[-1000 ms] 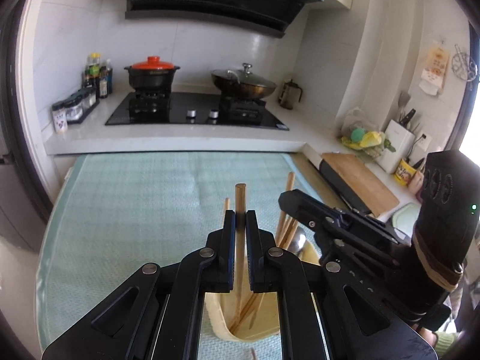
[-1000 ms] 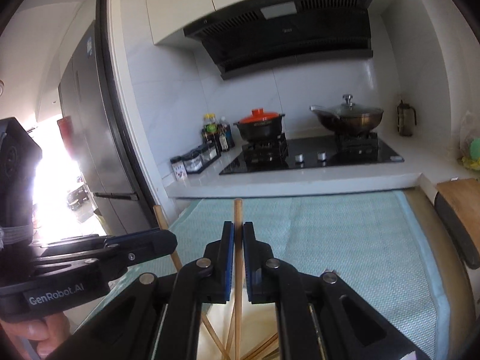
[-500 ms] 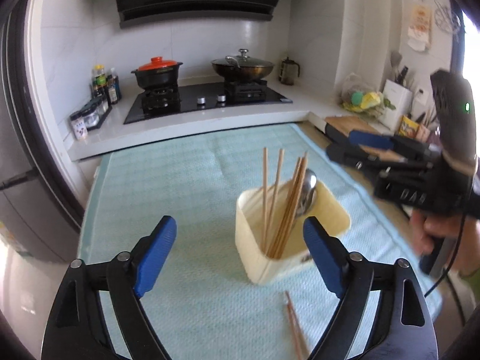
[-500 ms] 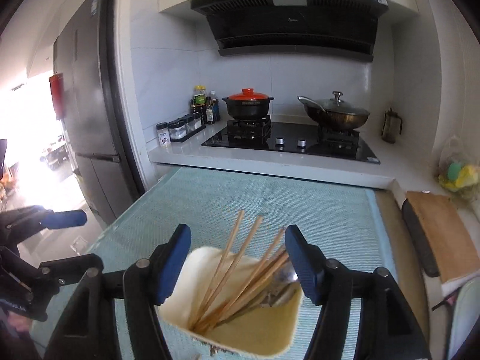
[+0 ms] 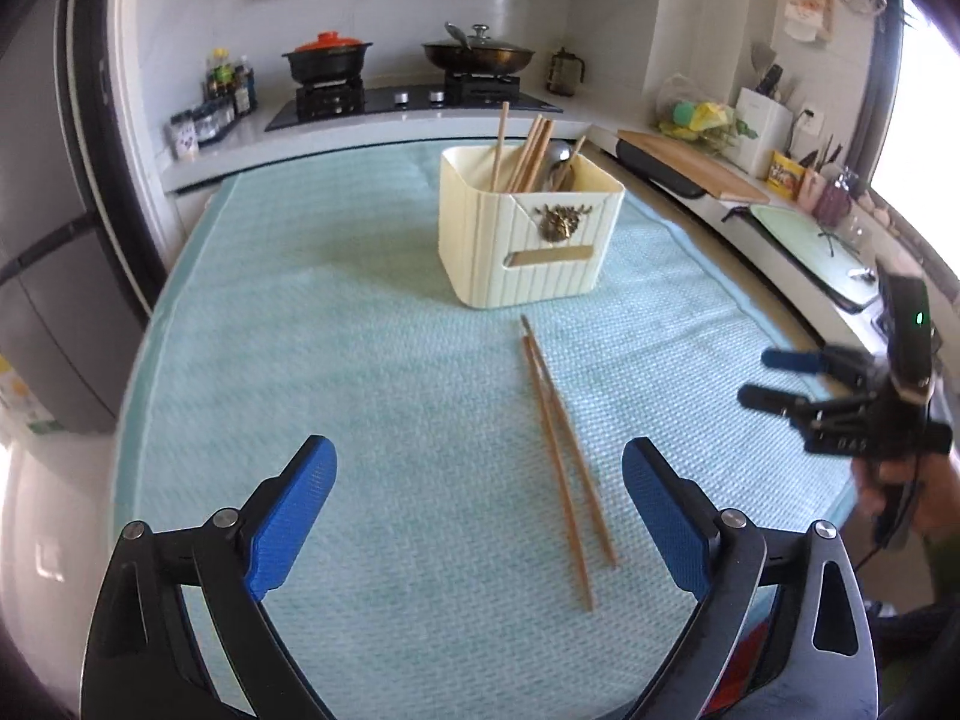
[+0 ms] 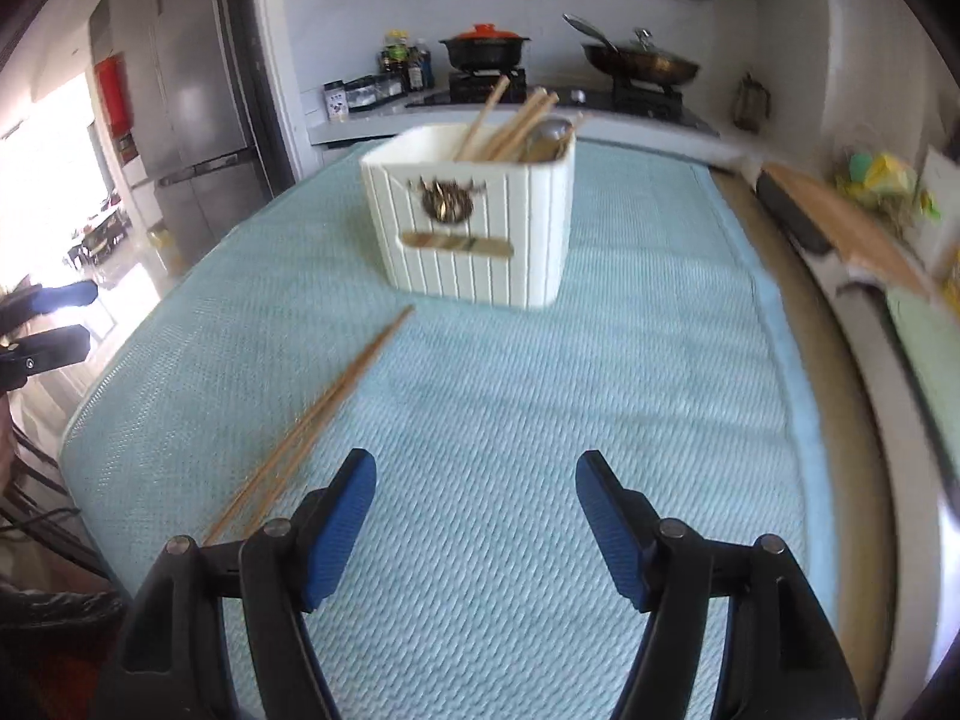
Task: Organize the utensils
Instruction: 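Withdraw both tools and move them over the last two chopsticks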
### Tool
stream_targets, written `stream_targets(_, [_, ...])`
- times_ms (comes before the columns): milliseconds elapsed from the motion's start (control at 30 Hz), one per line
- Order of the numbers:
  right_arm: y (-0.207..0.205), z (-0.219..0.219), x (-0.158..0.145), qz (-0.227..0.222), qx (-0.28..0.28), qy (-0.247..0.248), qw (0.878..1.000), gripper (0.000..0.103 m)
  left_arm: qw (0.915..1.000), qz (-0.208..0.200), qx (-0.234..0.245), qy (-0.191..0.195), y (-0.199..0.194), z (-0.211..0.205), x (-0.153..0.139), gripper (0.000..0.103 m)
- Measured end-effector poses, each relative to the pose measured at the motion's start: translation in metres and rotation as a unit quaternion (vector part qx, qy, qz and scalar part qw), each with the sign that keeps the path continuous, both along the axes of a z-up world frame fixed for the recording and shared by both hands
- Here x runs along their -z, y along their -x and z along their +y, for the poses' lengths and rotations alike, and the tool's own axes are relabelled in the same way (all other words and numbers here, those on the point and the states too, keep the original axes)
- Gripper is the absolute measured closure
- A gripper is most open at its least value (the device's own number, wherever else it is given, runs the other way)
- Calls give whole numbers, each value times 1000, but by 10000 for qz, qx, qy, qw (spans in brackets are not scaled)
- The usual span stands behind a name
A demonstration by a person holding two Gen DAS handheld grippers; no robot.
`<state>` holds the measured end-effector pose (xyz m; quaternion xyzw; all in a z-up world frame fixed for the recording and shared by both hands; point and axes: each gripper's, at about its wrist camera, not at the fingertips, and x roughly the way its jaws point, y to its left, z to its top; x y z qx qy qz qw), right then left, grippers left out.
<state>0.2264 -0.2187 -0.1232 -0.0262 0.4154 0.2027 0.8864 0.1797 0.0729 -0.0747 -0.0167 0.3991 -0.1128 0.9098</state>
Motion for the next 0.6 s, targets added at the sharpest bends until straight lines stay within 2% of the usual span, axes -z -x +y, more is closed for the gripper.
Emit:
stream_targets(100, [20,-16,26,321,409,-433,9977,32,9991,148,-165,365,-2,-2,14,6])
stream_targets(167, [30,-18,37,394,567,-298,9972,32,9984,212,-263,461,-3,-5,22,6])
stream_targets(333, [47,-17,47,343,664,-40,9972,32,9984,179,-407,342,-3,-11,33,6])
stream_targets(467, [43,-17,46,239,904,24,9956,32,9974,252,-473,473,-2,-9,42,6])
stream_targets(600, [33,-16,44,224,997,-12,9948,32,9971,299,-582,386,-3,-7,50,6])
